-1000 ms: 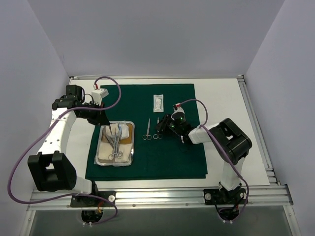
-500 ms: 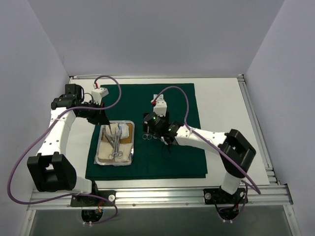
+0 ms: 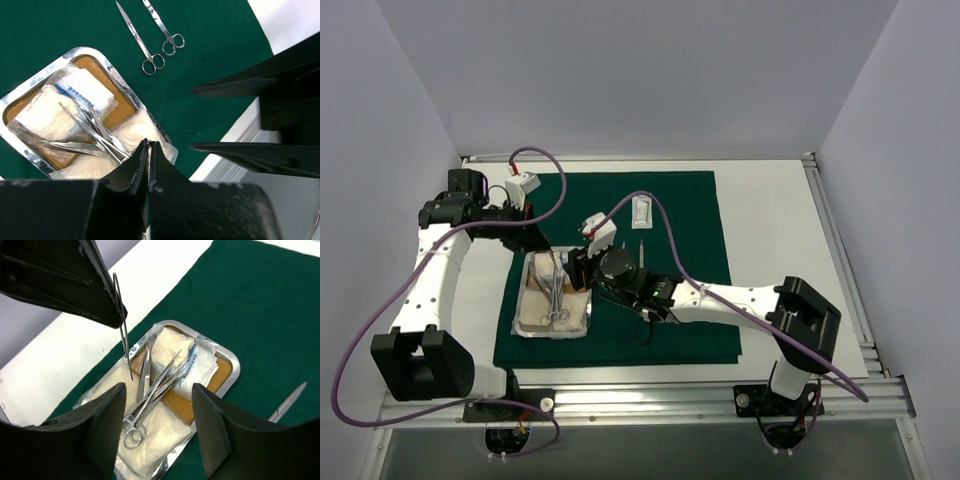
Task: Open and lay out the surgical kit
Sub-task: Place the medical item in the surgical kit, then pick up the medical item from the container.
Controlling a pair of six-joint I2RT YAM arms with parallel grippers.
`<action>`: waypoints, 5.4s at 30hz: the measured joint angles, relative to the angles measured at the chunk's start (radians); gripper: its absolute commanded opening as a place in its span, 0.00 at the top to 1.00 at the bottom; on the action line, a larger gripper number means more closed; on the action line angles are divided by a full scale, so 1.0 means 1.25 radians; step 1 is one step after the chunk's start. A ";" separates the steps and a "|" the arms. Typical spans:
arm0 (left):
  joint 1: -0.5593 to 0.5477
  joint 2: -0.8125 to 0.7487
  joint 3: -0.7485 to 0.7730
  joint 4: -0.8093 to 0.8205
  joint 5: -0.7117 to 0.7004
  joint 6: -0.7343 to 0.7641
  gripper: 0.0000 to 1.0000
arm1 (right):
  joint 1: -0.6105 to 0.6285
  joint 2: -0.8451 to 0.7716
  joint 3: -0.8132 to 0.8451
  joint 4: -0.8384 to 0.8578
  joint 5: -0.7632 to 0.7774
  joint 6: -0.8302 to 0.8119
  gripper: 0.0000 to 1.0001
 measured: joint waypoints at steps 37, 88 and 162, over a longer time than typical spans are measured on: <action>-0.005 -0.018 0.013 -0.017 0.073 -0.007 0.25 | -0.081 0.091 0.012 0.106 -0.151 0.023 1.00; 0.015 0.129 0.037 0.064 -0.297 -0.038 0.23 | -0.577 0.430 0.424 -0.630 -0.171 0.027 0.76; 0.277 0.030 -0.180 0.094 -0.332 0.119 0.24 | 0.027 0.521 0.576 -0.584 -0.068 0.281 0.89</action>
